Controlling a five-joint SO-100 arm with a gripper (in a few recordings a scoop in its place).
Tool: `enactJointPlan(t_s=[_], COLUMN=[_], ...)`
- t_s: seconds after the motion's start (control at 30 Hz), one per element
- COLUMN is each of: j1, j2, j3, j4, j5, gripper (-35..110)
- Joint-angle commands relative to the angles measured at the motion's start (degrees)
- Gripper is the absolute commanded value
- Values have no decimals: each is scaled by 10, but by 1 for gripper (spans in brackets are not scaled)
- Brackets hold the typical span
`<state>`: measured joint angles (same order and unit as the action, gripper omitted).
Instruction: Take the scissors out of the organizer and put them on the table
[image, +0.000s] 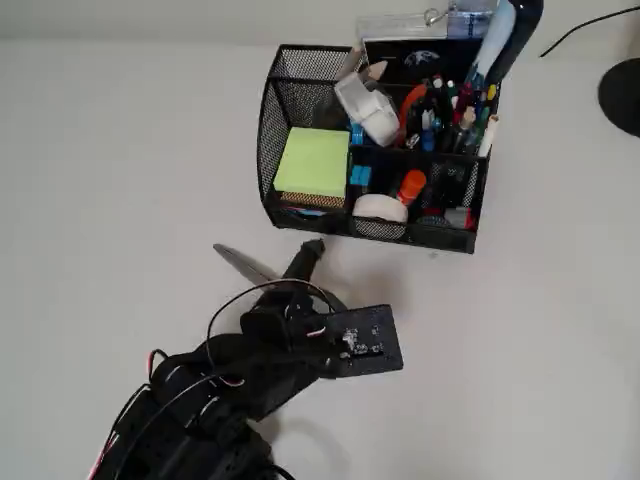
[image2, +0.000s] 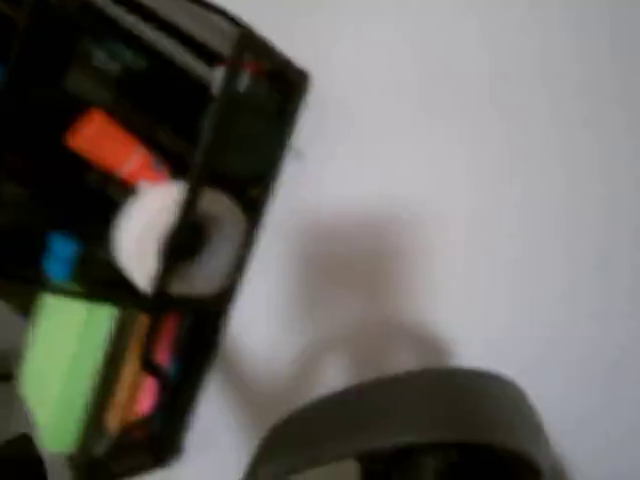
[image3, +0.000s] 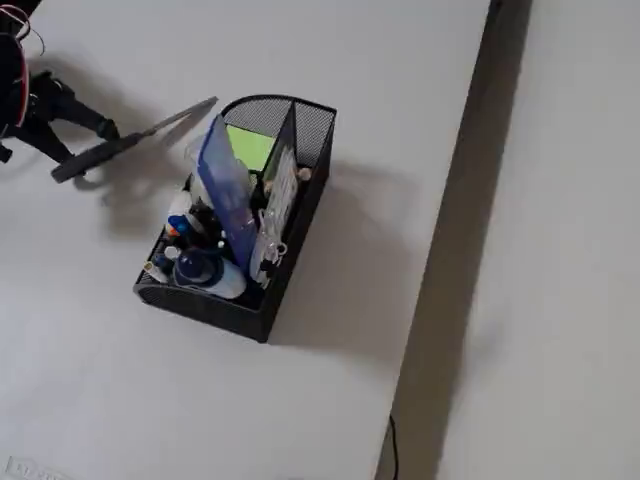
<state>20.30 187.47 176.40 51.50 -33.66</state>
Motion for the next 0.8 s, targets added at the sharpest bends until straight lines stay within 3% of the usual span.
enactJointPlan(t_s=[0.0, 0.3, 0.6, 0.67, 0.77], j1=[-7, -16, -15, -5, -1], j2=[8, 8, 8, 8, 8], j3=[-54, -63, -66, -75, -102], j4=[59, 114, 166, 150, 113], j5=[-39, -85, -215, -190, -69], gripper=[41, 41, 41, 41, 41])
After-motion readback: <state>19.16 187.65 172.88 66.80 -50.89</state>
